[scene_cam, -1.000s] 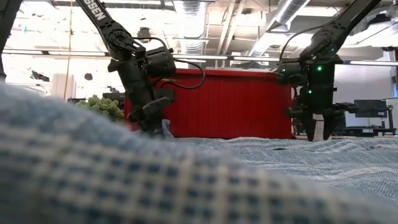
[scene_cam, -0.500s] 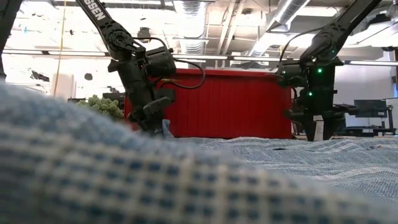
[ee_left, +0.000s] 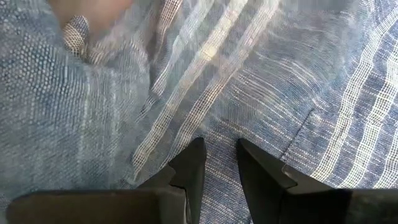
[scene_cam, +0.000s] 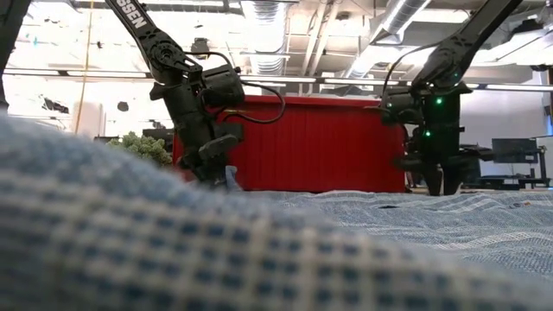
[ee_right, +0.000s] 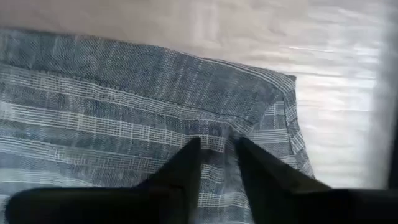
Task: Fold Laundry from Bin
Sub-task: Fold the blue polo shirt
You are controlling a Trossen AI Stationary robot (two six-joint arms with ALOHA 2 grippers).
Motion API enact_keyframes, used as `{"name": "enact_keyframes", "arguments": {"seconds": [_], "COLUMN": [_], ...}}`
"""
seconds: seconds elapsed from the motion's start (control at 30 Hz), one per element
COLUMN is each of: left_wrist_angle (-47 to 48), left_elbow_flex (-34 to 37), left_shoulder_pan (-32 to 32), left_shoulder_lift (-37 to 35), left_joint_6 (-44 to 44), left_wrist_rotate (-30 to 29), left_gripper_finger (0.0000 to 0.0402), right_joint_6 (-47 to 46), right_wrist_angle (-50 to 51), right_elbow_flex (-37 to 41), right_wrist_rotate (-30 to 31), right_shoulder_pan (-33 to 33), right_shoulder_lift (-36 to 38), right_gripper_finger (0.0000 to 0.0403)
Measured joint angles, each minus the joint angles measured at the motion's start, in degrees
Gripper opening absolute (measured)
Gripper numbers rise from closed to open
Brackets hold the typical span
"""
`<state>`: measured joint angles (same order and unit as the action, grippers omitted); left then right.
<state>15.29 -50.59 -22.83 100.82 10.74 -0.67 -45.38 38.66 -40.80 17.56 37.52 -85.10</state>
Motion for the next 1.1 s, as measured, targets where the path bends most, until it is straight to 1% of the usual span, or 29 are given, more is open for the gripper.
{"name": "enact_keyframes", "arguments": {"seconds": [0.17,0.2,0.27,0.37,0.43,0.53,0.67,0.77,0.93,1.1], "left_wrist_angle": [-0.04,-0.04,-0.09,-0.41,-0.42,-0.42,-0.39,-0.37,-0.35,-0.31], "left_elbow_flex": [-0.02,-0.02,0.0,-0.04,-0.04,-0.03,-0.02,-0.02,-0.03,-0.02], "left_shoulder_pan": [0.0,0.0,0.0,0.0,0.0,0.01,0.0,0.0,0.01,0.0], "left_shoulder_lift": [0.0,0.0,0.0,0.0,0.0,0.0,0.0,0.0,0.0,0.0], "left_joint_6": [-0.02,-0.02,-0.02,-0.52,-0.57,-0.57,-0.57,-0.55,-0.55,-0.52], "left_wrist_rotate": [0.0,0.0,0.0,0.0,0.0,0.0,-0.01,0.0,0.0,-0.1], "left_gripper_finger": [0.0089,0.0089,0.0089,0.0089,0.0089,0.0089,0.0089,0.0089,0.0089,0.0089], "right_joint_6": [0.94,1.05,1.74,1.88,1.98,2.48,2.55,2.48,2.37,1.92], "right_wrist_angle": [0.99,1.5,2.39,5.02,7.42,10.2,11.55,11.72,12.7,16.18], "right_elbow_flex": [-0.96,-1.27,-2.01,-3.73,-5.13,-7.22,-9.37,-10.44,-10.48,-10.46], "right_wrist_rotate": [0.15,0.15,0.29,1.1,2.53,4.82,7.44,9.72,9.8,9.74], "right_shoulder_pan": [0.02,0.02,0.02,0.02,0.02,0.02,0.02,0.02,0.94,1.4], "right_shoulder_lift": [-0.02,-0.02,-0.02,-0.02,-0.02,-0.02,-0.02,-0.02,-0.02,-0.02], "right_gripper_finger": [0.0025,0.0017,0.0017,0.0029,0.0028,0.0016,0.0016,0.0024,0.0036,0.004]}}
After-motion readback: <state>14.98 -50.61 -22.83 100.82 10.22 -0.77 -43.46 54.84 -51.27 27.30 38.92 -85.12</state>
